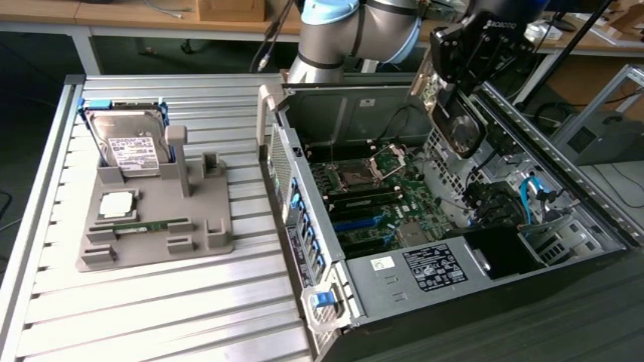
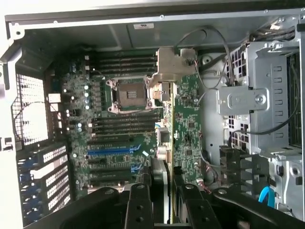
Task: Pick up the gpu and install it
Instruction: 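Pick up the gpu and move the gpu toward the slot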
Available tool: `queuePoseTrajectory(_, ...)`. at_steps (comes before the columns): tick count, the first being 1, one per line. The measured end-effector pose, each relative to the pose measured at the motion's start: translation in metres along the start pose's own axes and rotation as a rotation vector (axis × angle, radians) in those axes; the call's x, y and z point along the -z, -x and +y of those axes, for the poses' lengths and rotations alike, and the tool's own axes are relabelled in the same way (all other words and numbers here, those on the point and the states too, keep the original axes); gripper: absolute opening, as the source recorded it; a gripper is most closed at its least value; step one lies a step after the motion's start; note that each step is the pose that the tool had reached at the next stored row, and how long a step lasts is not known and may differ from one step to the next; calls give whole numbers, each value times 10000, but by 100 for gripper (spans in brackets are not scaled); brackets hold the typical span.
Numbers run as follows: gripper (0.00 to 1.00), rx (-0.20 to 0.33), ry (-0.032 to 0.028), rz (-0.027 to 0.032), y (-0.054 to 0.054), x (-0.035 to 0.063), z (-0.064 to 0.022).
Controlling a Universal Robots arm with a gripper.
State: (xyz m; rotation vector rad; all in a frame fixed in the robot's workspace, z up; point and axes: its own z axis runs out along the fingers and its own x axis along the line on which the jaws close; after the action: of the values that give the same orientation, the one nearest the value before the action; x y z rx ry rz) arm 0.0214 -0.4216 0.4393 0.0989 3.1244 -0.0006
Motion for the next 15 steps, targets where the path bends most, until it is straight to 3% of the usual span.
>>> queuePoseTrajectory(2,28,14,-66,-4,-4,-25,64)
queuePoseTrajectory(5,28,41,-101,-6,-12,-80,168)
queuePoseTrajectory(15,28,102,-102,-7,-16,-279,180)
